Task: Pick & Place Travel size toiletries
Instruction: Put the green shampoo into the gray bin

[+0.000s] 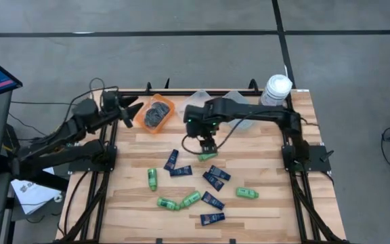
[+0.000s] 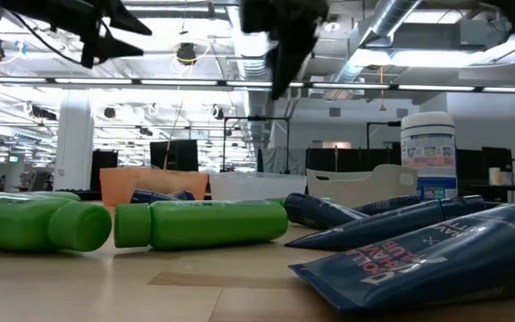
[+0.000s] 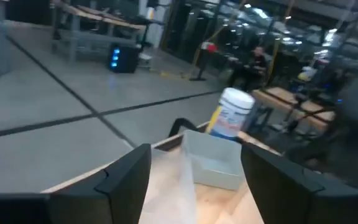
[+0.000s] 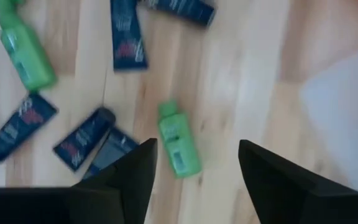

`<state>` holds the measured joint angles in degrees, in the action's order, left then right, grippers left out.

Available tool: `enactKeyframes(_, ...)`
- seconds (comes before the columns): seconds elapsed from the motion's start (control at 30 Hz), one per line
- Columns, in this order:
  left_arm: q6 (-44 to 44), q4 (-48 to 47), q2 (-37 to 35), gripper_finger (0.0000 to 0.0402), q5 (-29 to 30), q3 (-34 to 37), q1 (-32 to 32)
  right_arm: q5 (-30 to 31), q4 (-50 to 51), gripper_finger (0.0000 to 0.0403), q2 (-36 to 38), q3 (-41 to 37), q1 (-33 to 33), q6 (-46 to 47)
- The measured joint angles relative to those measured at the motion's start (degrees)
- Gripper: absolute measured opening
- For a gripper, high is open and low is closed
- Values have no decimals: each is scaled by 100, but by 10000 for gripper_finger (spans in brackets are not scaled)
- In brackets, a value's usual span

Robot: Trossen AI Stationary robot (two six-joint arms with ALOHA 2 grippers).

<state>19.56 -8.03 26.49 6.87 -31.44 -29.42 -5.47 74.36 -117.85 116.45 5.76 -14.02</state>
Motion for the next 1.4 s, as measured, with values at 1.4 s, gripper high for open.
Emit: enactKeyframes(1.4, 40, 35, -235, 221, -270, 2, 21, -44, -4507, 318, 1244, -5115, -87, -371)
